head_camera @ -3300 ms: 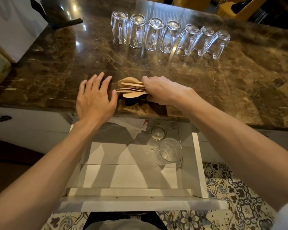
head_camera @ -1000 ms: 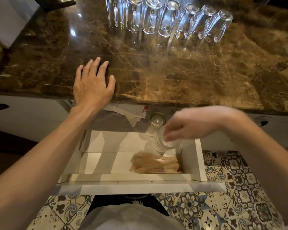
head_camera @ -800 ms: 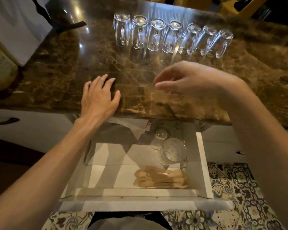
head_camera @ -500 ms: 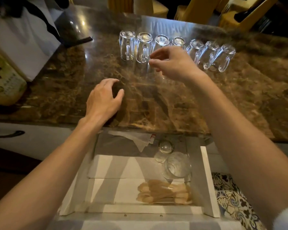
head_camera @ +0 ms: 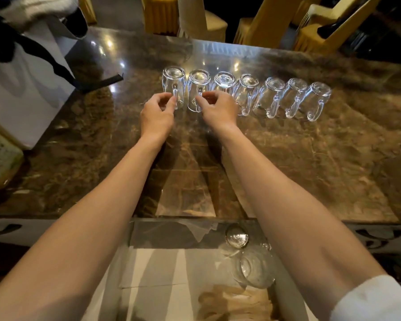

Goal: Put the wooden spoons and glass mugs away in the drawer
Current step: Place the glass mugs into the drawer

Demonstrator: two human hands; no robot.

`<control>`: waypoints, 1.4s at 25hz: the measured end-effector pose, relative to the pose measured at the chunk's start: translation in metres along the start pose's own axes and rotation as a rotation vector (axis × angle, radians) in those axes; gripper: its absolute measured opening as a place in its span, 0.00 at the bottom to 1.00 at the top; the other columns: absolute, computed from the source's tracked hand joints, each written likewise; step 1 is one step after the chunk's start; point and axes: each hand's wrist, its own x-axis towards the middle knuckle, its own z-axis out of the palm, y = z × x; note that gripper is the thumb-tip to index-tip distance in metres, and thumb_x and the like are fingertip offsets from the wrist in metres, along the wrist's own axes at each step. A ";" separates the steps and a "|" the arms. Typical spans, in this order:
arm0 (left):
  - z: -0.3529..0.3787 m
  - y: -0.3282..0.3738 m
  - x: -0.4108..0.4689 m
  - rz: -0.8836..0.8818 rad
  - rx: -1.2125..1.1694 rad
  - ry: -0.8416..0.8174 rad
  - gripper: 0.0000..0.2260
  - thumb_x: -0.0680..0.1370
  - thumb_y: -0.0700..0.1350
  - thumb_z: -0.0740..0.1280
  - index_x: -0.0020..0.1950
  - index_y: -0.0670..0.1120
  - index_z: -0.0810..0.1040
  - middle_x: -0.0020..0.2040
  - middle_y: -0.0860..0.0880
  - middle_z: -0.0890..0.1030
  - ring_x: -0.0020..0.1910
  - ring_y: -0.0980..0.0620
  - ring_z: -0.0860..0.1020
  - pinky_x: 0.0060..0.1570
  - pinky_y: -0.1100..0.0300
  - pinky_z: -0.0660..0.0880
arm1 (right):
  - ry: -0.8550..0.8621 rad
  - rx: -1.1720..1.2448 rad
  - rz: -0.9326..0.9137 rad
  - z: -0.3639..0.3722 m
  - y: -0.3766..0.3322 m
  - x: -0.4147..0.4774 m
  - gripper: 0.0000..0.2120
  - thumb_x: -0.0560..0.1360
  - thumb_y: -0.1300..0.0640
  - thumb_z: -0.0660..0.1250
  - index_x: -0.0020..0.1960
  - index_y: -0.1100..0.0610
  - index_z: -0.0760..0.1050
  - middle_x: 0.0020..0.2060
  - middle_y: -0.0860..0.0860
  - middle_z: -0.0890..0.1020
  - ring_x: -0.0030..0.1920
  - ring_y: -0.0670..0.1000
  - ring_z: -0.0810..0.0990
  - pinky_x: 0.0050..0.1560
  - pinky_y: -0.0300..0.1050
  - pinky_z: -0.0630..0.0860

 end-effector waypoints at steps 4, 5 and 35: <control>0.001 -0.001 0.016 -0.001 0.000 -0.016 0.12 0.78 0.51 0.65 0.56 0.46 0.81 0.49 0.51 0.83 0.47 0.56 0.80 0.43 0.67 0.74 | 0.024 -0.080 0.018 0.006 0.000 0.010 0.12 0.74 0.49 0.69 0.50 0.56 0.82 0.47 0.51 0.84 0.50 0.50 0.81 0.54 0.47 0.76; 0.000 -0.001 0.018 -0.005 -0.006 -0.022 0.12 0.77 0.51 0.65 0.55 0.46 0.81 0.48 0.51 0.84 0.47 0.56 0.80 0.44 0.67 0.75 | 0.023 -0.092 0.026 0.007 0.000 0.012 0.12 0.73 0.48 0.69 0.49 0.56 0.82 0.46 0.51 0.85 0.50 0.51 0.81 0.53 0.48 0.76; -0.104 0.049 -0.136 0.279 -0.056 -0.188 0.13 0.72 0.46 0.70 0.57 0.47 0.80 0.49 0.57 0.82 0.50 0.62 0.80 0.49 0.71 0.75 | -0.166 0.041 -0.250 -0.084 -0.021 -0.124 0.08 0.72 0.55 0.72 0.50 0.57 0.83 0.39 0.48 0.85 0.40 0.45 0.83 0.47 0.47 0.81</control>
